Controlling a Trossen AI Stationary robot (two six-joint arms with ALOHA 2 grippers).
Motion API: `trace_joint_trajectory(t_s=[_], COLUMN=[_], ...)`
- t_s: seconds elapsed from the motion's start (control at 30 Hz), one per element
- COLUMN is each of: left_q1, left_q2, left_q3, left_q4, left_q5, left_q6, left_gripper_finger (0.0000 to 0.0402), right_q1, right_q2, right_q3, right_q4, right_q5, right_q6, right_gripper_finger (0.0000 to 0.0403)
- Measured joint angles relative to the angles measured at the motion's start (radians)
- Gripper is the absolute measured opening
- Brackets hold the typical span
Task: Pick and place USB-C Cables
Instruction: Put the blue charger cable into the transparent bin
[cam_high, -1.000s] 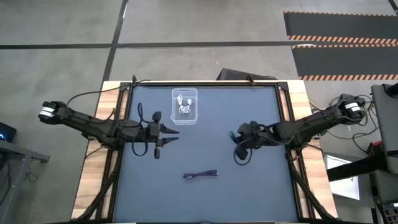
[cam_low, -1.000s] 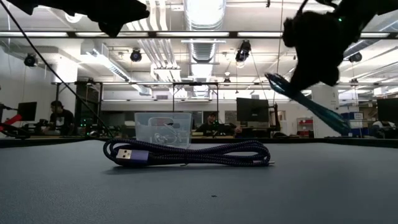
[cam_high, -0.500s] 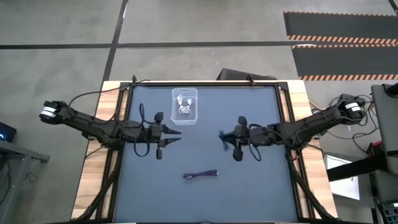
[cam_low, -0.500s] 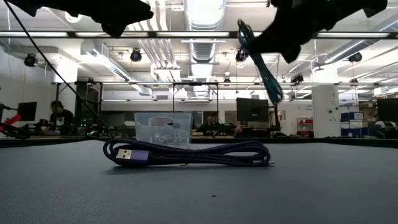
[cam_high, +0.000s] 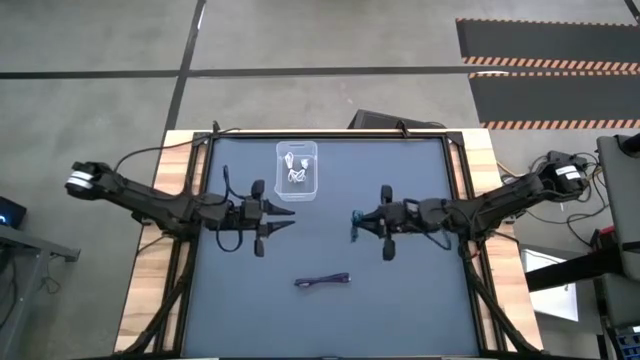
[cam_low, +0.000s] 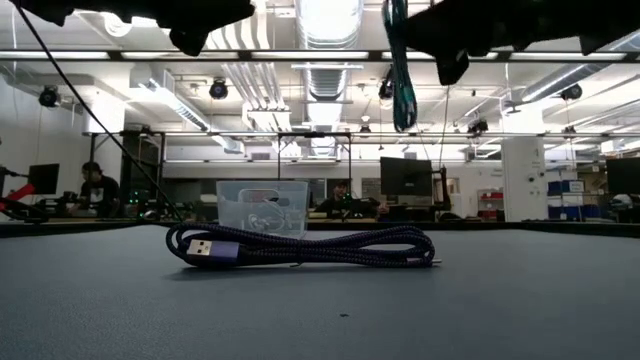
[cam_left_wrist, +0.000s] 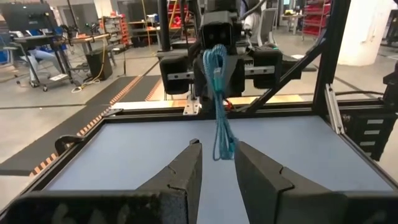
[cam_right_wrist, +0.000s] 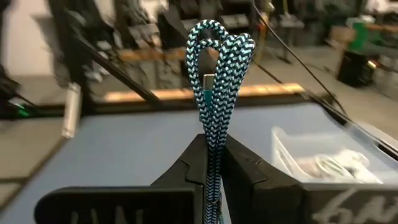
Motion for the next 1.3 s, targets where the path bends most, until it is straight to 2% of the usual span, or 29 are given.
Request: trace_joint_trajectory(t_s=[0.17,0.47,0.8,1.2,1.3], left_q1=[0.000,0.000,0.001,0.001,0.003], left_q2=[0.074,0.258,0.410,0.433,0.434], left_q3=[0.000,0.006,0.006,0.007,0.007], left_q4=[0.102,0.356,0.593,0.604,0.598], left_q5=[0.000,0.000,0.001,0.022,0.031], left_q6=[0.001,0.001,0.001,-0.002,-0.020], left_gripper_finger=[0.0080,0.0080,0.0080,0.0080,0.0092], right_q1=[-0.032,-0.037,-0.037,-0.043,-0.043], right_q2=[0.000,0.024,0.162,0.264,0.281], right_q3=[-0.030,-0.019,0.042,0.133,0.143], right_q4=[0.118,0.176,0.257,0.257,0.256], right_q5=[-0.102,-0.106,-0.106,-0.106,-0.106], right_q6=[-0.019,-0.068,-0.087,-0.113,-0.113], right_gripper_finger=[0.0019,0.0019,0.0020,0.0020,0.0020])
